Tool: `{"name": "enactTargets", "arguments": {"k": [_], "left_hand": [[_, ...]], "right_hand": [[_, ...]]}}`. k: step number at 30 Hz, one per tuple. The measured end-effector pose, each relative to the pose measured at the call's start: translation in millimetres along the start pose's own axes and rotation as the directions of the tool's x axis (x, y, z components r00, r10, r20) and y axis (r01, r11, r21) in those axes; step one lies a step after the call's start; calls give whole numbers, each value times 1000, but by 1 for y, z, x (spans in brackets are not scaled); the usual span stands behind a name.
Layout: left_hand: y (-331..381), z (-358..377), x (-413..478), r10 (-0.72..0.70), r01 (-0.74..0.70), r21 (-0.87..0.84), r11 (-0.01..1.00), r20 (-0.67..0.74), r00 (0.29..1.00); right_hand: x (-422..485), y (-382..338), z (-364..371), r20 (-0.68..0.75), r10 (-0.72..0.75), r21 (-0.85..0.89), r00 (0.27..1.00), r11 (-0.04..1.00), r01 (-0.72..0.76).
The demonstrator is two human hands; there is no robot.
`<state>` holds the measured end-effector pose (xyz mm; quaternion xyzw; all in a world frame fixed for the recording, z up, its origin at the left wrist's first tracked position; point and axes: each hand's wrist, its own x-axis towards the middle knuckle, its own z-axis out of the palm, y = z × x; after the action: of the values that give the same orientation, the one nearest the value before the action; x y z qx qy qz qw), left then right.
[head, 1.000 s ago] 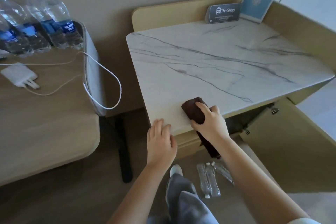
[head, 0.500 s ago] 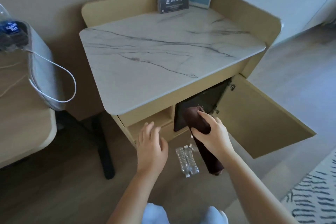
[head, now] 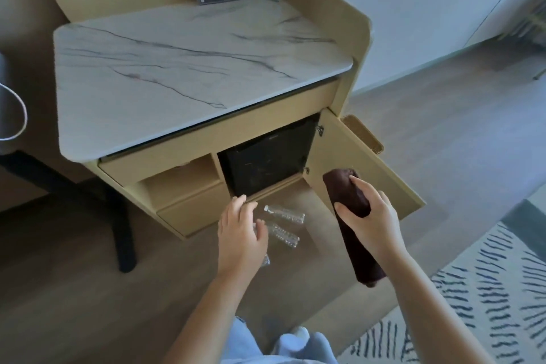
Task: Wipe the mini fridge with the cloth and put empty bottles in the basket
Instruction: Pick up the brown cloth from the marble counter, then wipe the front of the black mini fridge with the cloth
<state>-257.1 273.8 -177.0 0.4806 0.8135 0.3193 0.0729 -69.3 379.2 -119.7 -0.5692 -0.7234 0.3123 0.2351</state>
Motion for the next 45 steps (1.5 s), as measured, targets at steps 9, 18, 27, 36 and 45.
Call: {"name": "enactTargets", "arguments": {"k": [9,18,27,36,45], "left_hand": [[9,15,43,29,-29,18,999,35,999],[-9,32,118,-15,12,-50,999,-41,999],[-31,45,145,-121,120,-26,992,-73,990],[-22,89,130,-339,356,60,933,-193,921],[-22,155,138,-481,518,33,855,-325,814]], "right_hand": [[40,5,-3,1,-9,11,1000,1000,9],[118,-22,35,136,-74,-93,988,992,87],[174,-33,70,252,-131,-67,959,986,152],[220,-6,96,401,-208,-10,892,973,231],[273,50,132,555,-272,39,786,953,302]]}}
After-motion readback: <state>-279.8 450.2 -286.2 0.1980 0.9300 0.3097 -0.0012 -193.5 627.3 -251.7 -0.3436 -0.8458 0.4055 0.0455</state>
